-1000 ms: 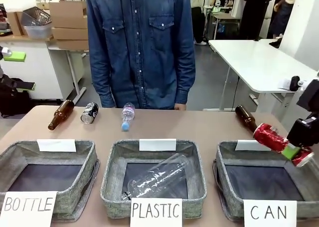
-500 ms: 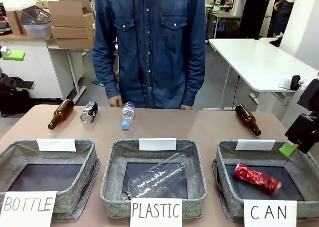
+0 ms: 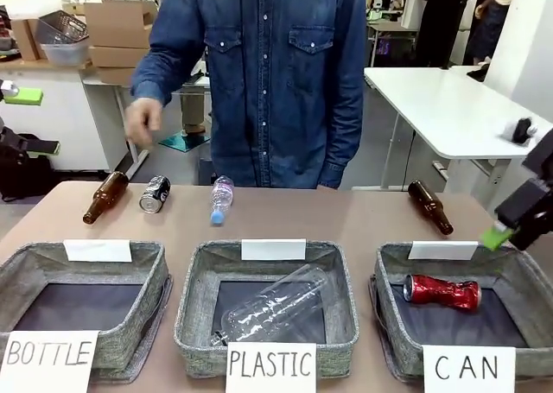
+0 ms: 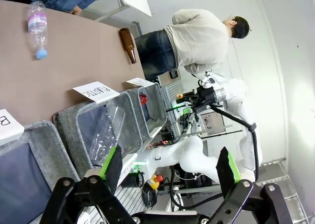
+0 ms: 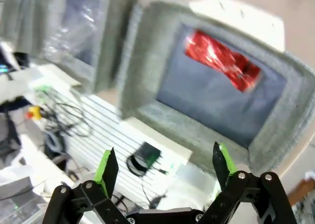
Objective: Sort the can waste into the basket.
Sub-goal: Pick up the can waste from the table and place it in the right Fabric basket.
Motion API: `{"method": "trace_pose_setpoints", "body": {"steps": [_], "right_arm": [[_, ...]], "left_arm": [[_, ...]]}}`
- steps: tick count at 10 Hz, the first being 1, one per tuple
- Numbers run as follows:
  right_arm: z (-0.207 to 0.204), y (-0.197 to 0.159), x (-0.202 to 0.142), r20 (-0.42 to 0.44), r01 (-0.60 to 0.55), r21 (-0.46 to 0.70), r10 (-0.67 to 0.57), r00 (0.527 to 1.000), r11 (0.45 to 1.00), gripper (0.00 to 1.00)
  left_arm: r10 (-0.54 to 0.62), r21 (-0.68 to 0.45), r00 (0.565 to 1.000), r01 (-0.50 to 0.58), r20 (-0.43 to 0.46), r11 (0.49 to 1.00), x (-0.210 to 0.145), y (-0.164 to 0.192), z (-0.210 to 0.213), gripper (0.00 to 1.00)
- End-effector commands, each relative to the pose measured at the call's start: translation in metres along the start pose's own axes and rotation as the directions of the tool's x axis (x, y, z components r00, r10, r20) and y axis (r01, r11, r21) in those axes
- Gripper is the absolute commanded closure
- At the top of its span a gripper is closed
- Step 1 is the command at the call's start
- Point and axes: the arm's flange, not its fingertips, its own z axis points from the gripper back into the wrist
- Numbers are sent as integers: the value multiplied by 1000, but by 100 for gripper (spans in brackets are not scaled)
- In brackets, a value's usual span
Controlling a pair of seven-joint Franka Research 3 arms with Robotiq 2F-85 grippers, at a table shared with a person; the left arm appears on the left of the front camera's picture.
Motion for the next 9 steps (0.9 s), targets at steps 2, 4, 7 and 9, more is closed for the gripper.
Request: {"method": "trace_pose_setpoints", "body": {"steps": [2,4,7,9], "right_arm": [[35,-25,-11,336,-89,634,-170,927,768,0],[45,-34,0,194,92,830,-439,877,551,0],[48,-38,-9,224,50,671,-267,937,740,0],[48,-38,-9,224,50,671,-267,937,740,0]], "left_arm": [[-19,-23,1000,19,8,1000,1,-1,-1,0],[-19,-23,1000,19,8,1000,1,-1,-1,0],[-19,-23,1000,19,8,1000,1,-1,-1,0],[-19,-23,1000,19,8,1000,1,-1,-1,0]]}}
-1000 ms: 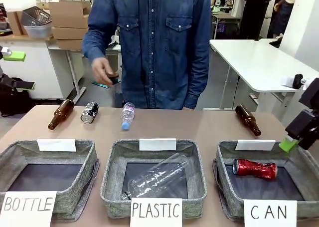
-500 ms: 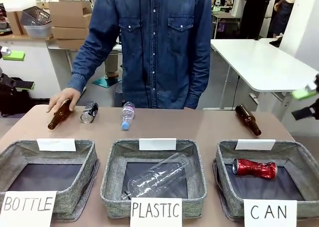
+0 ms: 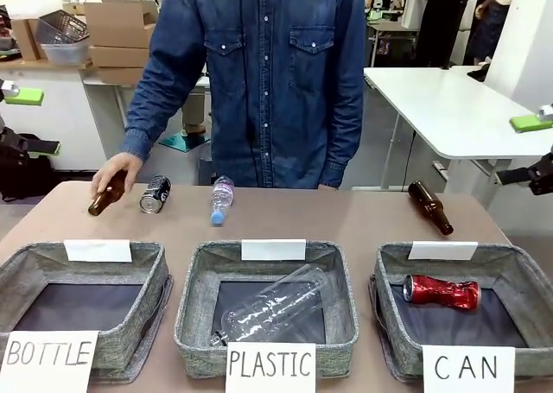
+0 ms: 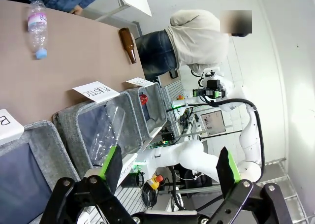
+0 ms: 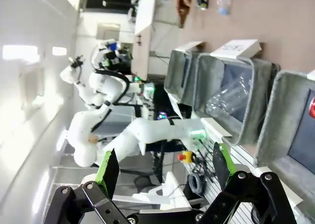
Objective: Sort the can waste into the basket.
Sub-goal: Pick up the can waste from the table and place it in the right Fabric basket.
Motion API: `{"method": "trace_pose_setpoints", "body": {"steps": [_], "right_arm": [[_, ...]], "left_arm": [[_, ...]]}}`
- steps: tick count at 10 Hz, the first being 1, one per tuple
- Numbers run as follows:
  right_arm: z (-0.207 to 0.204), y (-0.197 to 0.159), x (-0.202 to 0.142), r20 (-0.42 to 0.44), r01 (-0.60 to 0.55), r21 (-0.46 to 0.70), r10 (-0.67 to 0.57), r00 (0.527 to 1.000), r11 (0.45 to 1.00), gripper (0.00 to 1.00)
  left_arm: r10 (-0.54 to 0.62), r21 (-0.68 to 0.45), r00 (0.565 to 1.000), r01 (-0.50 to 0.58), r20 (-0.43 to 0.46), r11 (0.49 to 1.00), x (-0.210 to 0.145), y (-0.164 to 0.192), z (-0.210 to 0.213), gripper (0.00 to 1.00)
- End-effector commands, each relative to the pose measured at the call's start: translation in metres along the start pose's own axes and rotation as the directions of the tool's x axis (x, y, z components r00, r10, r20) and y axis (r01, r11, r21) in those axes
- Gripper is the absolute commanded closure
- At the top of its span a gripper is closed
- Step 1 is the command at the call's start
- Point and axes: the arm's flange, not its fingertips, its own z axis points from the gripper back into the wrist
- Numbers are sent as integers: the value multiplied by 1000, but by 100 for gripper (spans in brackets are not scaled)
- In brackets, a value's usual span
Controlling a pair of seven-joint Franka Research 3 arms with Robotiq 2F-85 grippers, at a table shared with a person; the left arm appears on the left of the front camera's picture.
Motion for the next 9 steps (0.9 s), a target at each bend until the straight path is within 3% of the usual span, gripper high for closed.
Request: {"method": "trace_pose_setpoints", "body": {"steps": [1,9], "right_arm": [[4,3,-3,-25,-53,-46,52,998,998,0],[4,3,-3,-25,-53,-46,52,998,998,0]], "left_arm": [[-19,-23,1000,19,8,1000,1,-1,-1,0],[-19,-23,1000,19,8,1000,1,-1,-1,0]]}}
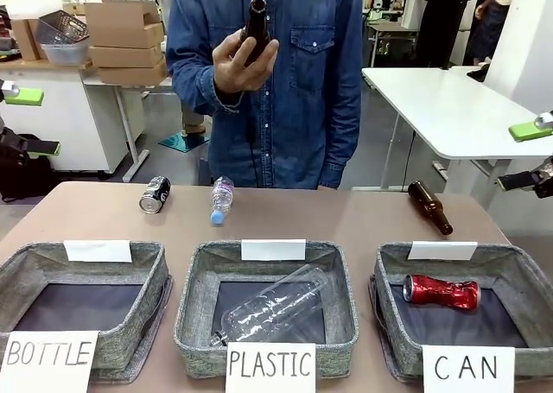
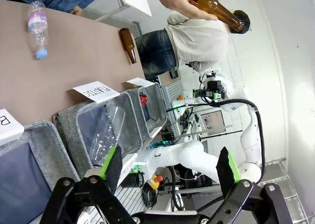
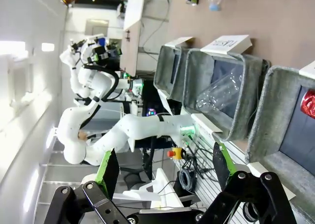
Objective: Sort the can waste into the basket.
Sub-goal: Pick up the can waste from the table and place it in the right Fabric basket.
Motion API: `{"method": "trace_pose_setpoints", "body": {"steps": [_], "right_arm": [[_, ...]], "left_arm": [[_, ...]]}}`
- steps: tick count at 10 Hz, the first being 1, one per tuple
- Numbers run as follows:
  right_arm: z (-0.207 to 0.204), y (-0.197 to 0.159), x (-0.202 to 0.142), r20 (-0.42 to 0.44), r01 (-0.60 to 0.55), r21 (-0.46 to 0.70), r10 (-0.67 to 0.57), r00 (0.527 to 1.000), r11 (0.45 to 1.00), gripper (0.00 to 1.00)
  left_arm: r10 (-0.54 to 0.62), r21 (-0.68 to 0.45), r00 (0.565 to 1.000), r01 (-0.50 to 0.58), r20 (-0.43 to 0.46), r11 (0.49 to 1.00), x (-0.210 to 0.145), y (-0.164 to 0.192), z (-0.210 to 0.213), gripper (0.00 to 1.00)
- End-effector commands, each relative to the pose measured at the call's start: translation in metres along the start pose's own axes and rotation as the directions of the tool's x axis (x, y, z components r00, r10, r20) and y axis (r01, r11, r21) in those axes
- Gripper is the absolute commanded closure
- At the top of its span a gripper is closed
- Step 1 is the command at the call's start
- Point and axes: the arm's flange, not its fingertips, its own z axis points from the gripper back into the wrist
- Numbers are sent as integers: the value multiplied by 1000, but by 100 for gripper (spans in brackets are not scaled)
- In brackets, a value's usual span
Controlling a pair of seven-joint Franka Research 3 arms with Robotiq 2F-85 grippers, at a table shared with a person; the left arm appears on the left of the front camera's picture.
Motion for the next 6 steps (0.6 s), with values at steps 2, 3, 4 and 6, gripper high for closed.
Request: {"method": "trace_pose_setpoints", "body": {"steps": [2,3,4,6], "right_arm": [[2,0,0,-11,-27,-4,27,1000,1000,0],[2,0,0,-11,-27,-4,27,1000,1000,0],[2,0,0,-11,-27,-4,27,1000,1000,0],[2,0,0,-11,-27,-4,27,1000,1000,0]], "left_arm": [[-19,-23,1000,19,8,1000,1,-1,-1,0],[-19,-23,1000,19,8,1000,1,-1,-1,0],[0,0,1000,0,0,1000,0,0,0,0],[106,191,987,-81,-120,978,43,21,-17,0]]}}
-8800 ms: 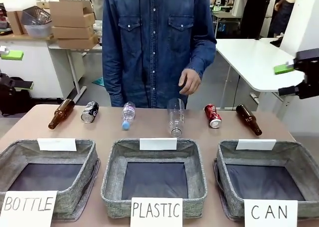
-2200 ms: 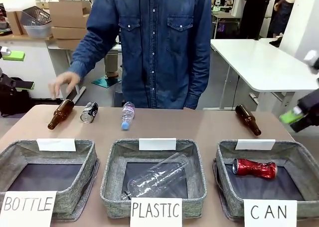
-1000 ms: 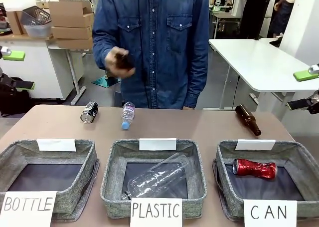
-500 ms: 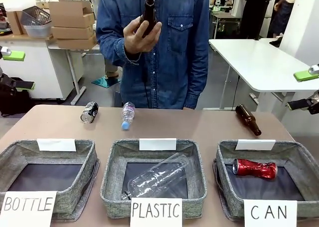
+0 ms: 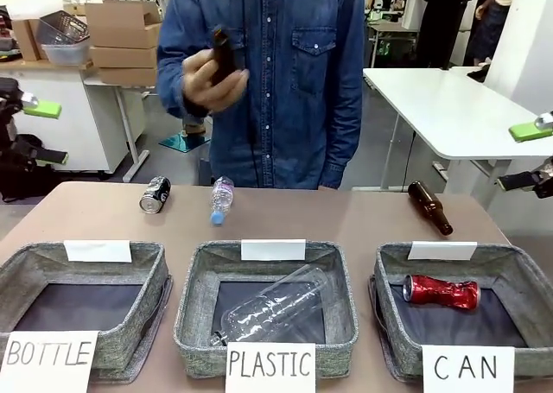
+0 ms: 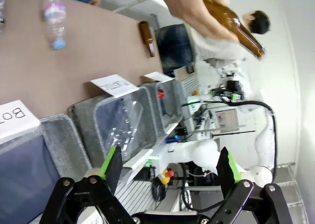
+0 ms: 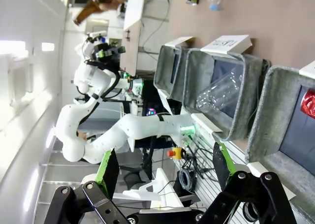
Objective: Sort the can waste into the basket.
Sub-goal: Pick up the can waste from the table and place it in the right Fabric basket.
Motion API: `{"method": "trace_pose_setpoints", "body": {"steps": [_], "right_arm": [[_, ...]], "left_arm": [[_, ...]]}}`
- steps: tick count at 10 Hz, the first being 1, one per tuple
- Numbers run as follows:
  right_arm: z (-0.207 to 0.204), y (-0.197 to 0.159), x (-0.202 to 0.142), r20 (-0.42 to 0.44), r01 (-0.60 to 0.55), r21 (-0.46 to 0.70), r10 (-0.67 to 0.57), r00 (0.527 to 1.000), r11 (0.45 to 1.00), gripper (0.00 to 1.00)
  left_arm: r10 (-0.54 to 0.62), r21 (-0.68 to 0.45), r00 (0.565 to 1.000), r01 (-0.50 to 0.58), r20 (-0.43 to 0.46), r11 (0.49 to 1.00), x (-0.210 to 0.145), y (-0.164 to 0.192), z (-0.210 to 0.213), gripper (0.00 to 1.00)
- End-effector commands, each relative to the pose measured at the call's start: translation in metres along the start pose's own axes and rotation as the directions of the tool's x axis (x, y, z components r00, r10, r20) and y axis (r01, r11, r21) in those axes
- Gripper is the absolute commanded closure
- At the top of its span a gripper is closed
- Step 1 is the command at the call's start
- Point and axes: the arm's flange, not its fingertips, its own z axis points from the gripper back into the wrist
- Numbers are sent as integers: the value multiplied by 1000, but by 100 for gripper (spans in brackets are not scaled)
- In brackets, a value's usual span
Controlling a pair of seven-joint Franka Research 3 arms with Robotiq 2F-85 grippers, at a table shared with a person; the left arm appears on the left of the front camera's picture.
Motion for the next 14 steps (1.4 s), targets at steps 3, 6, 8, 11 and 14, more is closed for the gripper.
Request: {"method": "trace_pose_setpoints", "body": {"steps": [3,6,8,11,14], "right_arm": [[2,0,0,-10,-26,-4,26,1000,1000,0],[2,0,0,-10,-26,-4,26,1000,1000,0],[2,0,0,-10,-26,-4,26,1000,1000,0],[2,0,0,-10,-26,-4,26,1000,1000,0],[2,0,0,-10,-26,-4,26,1000,1000,0]], "left_arm": [[46,19,996,-47,77,999,8,-32,95,0],[89,32,908,-111,410,993,-73,-53,194,0],[96,10,878,-114,468,993,-101,-54,211,0],[125,33,894,-153,431,988,-94,-48,204,0],[138,64,893,-183,429,981,-92,-46,208,0]]}}
